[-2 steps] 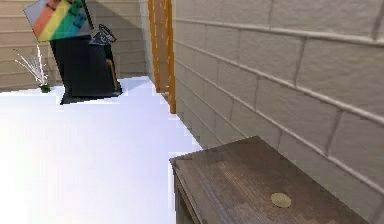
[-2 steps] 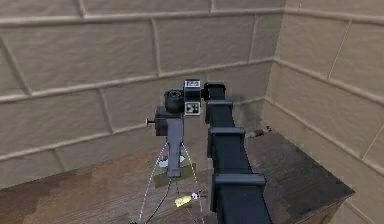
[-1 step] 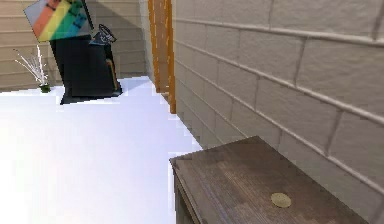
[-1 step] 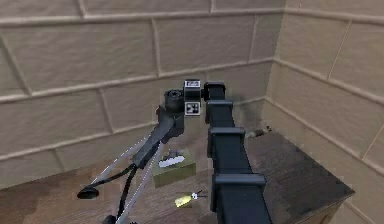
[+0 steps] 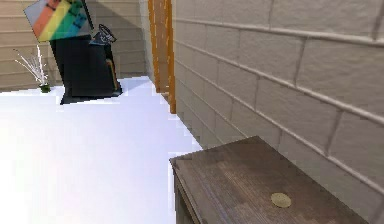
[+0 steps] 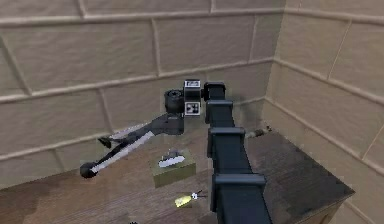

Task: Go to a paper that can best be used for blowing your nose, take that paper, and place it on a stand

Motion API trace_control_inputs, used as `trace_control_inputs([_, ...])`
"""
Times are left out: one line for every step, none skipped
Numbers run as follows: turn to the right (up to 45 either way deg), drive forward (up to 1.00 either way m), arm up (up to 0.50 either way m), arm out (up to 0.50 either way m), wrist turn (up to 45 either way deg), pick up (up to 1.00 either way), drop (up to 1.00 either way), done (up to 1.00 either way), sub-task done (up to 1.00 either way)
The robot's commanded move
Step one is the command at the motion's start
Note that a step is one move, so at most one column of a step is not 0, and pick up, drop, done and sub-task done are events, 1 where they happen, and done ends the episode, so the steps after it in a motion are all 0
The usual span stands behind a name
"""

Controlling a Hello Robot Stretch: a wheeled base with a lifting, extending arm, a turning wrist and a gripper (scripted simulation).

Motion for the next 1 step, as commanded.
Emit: trace_control_inputs([0.0,0.0,0.0,0.0,45.0,0.0,0.0,0.0,0.0])
